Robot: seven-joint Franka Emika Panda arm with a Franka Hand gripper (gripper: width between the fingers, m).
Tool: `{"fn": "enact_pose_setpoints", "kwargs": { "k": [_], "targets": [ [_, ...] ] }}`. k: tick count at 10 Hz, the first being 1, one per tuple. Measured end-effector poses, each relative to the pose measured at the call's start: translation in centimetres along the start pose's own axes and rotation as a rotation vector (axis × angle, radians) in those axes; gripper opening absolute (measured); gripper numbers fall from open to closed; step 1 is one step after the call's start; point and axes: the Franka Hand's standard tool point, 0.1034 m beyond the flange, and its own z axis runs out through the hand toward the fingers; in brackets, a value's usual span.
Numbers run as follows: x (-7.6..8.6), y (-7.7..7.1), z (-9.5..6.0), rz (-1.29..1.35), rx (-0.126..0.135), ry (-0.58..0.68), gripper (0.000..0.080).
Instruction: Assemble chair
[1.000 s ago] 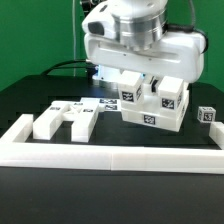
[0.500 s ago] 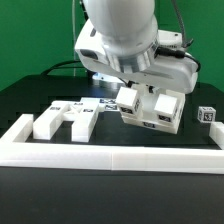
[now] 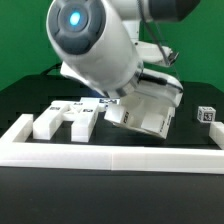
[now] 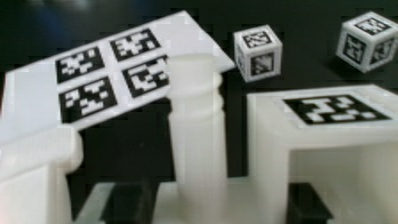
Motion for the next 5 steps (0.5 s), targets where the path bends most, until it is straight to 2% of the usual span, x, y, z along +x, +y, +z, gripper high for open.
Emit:
{"fn": "enact_pose_setpoints", "kwargs": {
  "k": [3, 5],
  "targets": [
    [0.07, 0.15, 0.36, 0.018, -0.015, -0.124, 0.0333],
    [0.12, 0.11, 0.23, 0.017, -0.013, -0.114, 0.0333]
  ]
}}
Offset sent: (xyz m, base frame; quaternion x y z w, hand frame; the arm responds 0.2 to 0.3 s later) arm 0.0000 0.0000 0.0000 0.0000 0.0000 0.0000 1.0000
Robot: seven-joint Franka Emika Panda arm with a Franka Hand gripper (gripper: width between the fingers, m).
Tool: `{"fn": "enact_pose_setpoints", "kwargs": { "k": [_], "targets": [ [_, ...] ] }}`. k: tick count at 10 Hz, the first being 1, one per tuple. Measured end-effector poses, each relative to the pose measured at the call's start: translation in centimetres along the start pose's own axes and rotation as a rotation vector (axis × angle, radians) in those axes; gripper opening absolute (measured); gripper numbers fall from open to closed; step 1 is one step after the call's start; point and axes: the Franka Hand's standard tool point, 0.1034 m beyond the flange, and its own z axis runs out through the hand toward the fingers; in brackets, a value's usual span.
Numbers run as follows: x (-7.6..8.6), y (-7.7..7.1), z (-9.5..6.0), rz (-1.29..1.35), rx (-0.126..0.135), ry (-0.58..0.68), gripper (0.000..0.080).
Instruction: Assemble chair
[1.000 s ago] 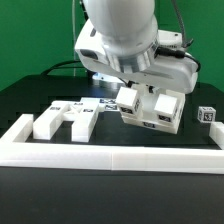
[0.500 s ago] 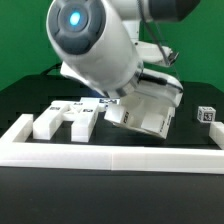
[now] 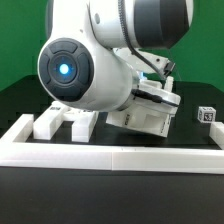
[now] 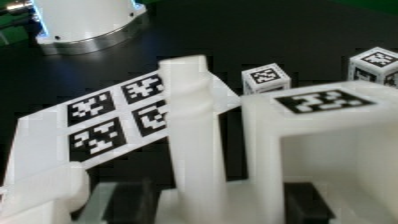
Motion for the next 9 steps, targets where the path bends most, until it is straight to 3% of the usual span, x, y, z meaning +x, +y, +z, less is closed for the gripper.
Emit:
{"fn": "enact_pose_setpoints", "kwargs": {
  "k": [1, 2, 3, 6, 9],
  "targets": [
    [0.1, 0.0, 0.0, 0.001, 0.001, 0.004, 0.0376],
    [0.3, 0.0, -0.1, 0.002, 0.004, 0.011, 0.0562],
    [0.5, 0.3, -0.2, 0.003, 0.01, 0.011, 0.0622],
    [1.8, 1.5, -2.3, -0.023, 0.033, 0.022, 0.0648],
    [0.9, 2.7, -3.2, -0.071, 0.054, 0.032, 0.0649]
  ]
}}
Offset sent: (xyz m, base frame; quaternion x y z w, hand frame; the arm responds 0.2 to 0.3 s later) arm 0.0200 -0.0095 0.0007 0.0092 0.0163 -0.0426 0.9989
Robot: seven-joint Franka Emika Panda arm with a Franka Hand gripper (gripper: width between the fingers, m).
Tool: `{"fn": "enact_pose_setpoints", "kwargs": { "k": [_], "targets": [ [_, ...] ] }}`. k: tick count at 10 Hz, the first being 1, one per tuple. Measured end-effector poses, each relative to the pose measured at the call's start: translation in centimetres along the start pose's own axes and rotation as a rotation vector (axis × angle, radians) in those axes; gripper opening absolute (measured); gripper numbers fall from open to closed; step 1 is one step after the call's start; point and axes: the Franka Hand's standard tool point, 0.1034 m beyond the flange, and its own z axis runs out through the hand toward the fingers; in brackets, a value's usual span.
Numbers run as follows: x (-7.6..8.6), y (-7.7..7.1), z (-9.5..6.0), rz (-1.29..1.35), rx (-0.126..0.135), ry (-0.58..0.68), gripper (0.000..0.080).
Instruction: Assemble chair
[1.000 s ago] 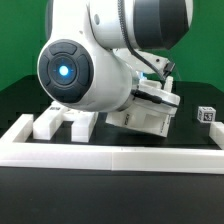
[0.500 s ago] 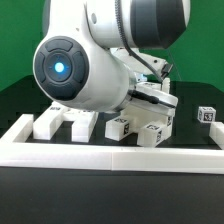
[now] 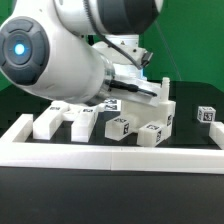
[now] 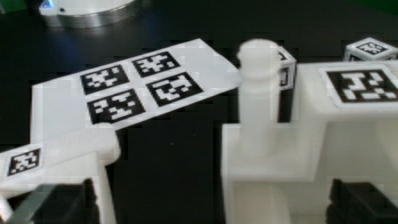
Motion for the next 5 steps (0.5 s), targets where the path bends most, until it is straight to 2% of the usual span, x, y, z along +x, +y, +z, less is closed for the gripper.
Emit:
{"fn": "enact_pose_setpoints", "kwargs": {
  "k": [1, 2, 3, 4, 5],
  "targets": [
    [-0.1, 0.0, -0.5, -0.009, -0.009, 0.02, 0.0649],
    [-1.1, 0.1, -1.0, -0.023, -0.023, 0.036, 0.0649],
    [-1.4, 0.3, -1.5, -0.022, -0.036, 0.055, 0.0649],
    [-1.7, 0.1, -2.1, -0.017, -0.06, 0.127, 0.0649],
    [-2.5, 0.3, -1.2, -0.014, -0.058, 0.105, 0.0649]
  ]
}}
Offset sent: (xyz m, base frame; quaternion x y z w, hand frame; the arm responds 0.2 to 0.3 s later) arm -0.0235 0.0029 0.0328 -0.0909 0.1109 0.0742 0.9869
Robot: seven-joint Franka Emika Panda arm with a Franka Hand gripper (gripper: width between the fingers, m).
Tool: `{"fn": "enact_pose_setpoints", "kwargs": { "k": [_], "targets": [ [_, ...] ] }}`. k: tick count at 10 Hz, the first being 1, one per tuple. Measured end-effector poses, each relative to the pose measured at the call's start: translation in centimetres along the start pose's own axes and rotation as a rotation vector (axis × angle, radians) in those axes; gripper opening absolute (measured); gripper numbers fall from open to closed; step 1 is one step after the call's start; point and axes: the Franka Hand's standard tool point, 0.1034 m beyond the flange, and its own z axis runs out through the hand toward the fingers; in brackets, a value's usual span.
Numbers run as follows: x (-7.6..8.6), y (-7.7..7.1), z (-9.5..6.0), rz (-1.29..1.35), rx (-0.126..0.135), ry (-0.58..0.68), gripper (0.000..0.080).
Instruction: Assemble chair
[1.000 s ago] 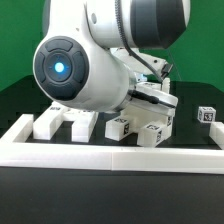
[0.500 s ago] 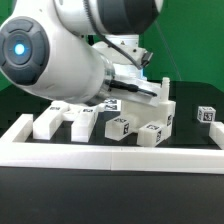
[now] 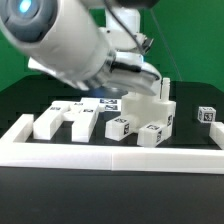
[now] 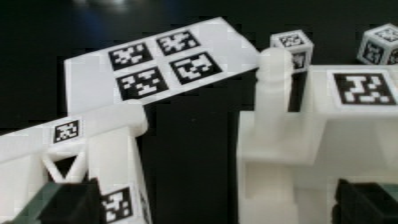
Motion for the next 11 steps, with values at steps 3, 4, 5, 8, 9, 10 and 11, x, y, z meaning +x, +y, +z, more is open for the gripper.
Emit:
{"fn": "enact_pose_setpoints", "kwargs": {
  "k": [3, 4, 5, 8, 9, 10, 11],
  "targets": [
    [1.2, -0.3, -1.4, -0.095, -0.016, 0.21, 0.0649],
    [1.3, -0.4, -2.2, -0.128, -0.007, 0.295, 0.0649],
    [0.9, -0.4, -3.0, -0.163, 0.005, 0.377, 0.0649],
    [0.6, -0.7, -4.1, -0.176, 0.031, 0.561, 0.0649],
    [0.9, -0.9, -4.6, -0.178, 0.039, 0.65, 0.0649],
    [1.0, -1.0, -4.8, -0.188, 0.043, 0.728, 0.0649],
    [1.5, -0.7, -4.8, -0.244, 0.025, 0.803, 0.0649]
  ]
}}
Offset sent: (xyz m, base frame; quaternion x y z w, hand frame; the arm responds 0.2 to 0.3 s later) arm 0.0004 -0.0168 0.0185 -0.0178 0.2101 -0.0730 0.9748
